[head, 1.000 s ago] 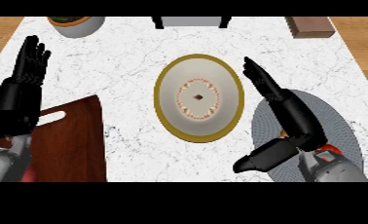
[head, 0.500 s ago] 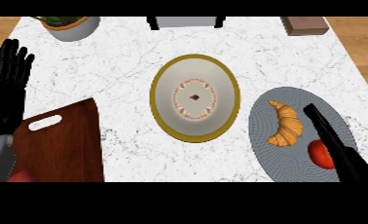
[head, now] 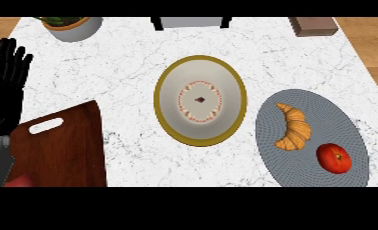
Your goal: Pick the tomato from the placemat and place it in the bowl
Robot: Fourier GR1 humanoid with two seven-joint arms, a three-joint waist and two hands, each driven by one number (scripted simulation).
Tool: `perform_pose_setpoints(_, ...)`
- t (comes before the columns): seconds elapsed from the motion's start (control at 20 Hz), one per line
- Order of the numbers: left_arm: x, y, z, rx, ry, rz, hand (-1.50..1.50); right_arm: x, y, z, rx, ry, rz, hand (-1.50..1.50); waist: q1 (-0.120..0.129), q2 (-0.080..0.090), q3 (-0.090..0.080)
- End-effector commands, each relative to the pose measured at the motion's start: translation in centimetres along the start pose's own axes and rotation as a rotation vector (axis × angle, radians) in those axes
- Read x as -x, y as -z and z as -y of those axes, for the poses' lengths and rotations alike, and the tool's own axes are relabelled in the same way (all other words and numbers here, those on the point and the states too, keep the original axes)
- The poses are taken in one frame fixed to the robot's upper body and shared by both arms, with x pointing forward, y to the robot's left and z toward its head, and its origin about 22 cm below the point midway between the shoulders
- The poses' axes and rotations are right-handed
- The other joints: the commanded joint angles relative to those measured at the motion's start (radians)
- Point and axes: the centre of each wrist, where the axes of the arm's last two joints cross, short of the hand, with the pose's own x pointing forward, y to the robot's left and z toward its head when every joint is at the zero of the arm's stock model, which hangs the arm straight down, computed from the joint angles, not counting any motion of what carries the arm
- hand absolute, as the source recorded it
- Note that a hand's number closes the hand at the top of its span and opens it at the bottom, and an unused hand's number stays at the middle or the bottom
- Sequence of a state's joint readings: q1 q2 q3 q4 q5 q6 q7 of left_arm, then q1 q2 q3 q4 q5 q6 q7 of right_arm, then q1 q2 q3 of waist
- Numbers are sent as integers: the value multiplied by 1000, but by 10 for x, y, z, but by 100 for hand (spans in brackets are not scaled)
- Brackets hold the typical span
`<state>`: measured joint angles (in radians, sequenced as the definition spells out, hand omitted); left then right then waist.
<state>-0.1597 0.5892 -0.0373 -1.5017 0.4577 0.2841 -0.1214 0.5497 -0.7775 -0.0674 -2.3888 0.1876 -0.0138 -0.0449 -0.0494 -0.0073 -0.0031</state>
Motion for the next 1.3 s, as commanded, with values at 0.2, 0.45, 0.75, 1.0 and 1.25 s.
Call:
perform_pose_setpoints(0.2, -2, 6, -13, 7, 20, 2, 0, -14, -9, 40, -339, -215, -193, -150, 11, 1, 1)
perform_pose_setpoints(0.45, -4, 5, 1, 28, -4, 5, 0, -13, -13, 50, -462, -293, -243, -150, 23, 2, 2)
perform_pose_setpoints(0.75, -1, 17, 3, 47, -1, 24, 0, 5, -10, 55, -442, -300, -299, -150, 42, 7, 3)
perform_pose_setpoints(1.0, -7, 12, 15, 56, -25, 24, 0, 18, -2, 28, -483, -285, -319, -150, 54, 8, 3)
perform_pose_setpoints(1.25, 2, 11, 13, 58, -8, 24, 0, 47, 4, 28, -495, -253, -362, -150, 51, 8, 3)
